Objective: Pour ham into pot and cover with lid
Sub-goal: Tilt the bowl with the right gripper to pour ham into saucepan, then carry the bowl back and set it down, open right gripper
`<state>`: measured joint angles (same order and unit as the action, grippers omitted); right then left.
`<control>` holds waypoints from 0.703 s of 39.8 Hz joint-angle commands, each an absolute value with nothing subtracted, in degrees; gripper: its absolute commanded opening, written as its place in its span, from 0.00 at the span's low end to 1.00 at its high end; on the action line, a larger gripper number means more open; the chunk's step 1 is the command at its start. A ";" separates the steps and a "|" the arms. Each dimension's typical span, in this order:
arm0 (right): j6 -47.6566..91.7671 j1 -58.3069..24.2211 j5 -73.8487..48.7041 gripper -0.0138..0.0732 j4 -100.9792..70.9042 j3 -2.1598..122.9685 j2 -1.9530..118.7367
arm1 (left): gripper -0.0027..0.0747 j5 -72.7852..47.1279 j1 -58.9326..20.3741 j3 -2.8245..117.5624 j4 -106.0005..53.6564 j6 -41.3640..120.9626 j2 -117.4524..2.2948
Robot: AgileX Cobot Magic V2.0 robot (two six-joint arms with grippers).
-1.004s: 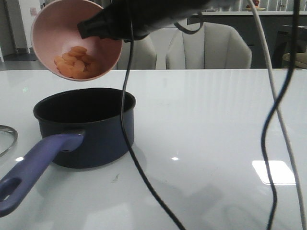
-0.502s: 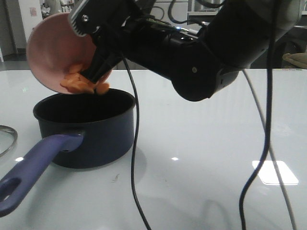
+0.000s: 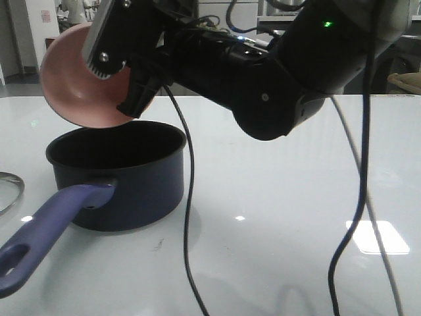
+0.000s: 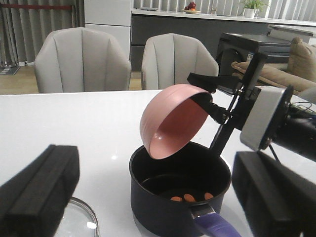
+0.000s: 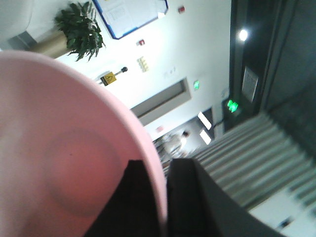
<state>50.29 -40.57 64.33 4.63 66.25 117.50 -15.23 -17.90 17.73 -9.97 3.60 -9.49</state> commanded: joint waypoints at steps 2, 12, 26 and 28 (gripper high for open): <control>27.20 -40.43 71.96 0.31 -4.95 67.73 113.87 | 0.88 -11.08 -18.31 19.15 -10.28 3.82 -10.08; 0.36 -40.17 48.79 0.31 -11.74 67.73 108.73 | 0.88 -11.08 -18.31 19.15 -10.28 3.82 -10.08; 0.00 -35.37 -0.55 0.31 -11.74 67.73 91.22 | 0.88 -11.30 -18.31 19.15 -10.28 3.82 -10.08; 0.00 -33.47 -5.57 0.31 -11.74 67.73 89.70 | 0.88 -11.42 -18.31 19.15 -10.28 3.82 -10.08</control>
<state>0.00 -36.17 0.00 -12.08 66.25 95.14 -15.23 -17.90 17.73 -9.97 3.60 -9.49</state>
